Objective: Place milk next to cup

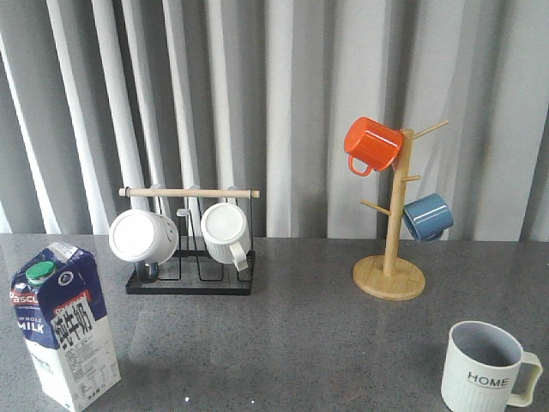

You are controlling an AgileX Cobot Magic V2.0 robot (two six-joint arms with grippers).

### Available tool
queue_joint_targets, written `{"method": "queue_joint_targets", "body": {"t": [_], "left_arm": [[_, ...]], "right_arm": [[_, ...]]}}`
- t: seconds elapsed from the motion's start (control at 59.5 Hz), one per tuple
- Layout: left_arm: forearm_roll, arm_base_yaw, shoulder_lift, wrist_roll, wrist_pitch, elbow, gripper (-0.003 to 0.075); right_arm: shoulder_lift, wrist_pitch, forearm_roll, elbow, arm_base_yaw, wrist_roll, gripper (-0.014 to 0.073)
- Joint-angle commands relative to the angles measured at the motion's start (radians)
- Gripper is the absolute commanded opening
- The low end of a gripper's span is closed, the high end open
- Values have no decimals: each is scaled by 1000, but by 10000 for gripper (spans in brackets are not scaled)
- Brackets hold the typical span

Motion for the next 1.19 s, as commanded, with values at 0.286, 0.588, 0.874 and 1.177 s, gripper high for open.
{"method": "queue_joint_targets", "body": {"t": [0.286,0.588,0.874,1.177], "left_arm": [[-7,0,-11,-3,-77,-16,-6],[-7,0,-11,-3,-77,-16,-6],[-28,0,-11,-20,-110,-20,-6],[-248,0,-11,-264,-232,-23,-6]], "right_arm": [[-9,-111,-2,10,-6,-2,-6],[-9,-111,82,10,-6,1,-6],[-9,-111,118,10,-6,1,-6],[-9,-126,393,8,-6,26,-6]]}}
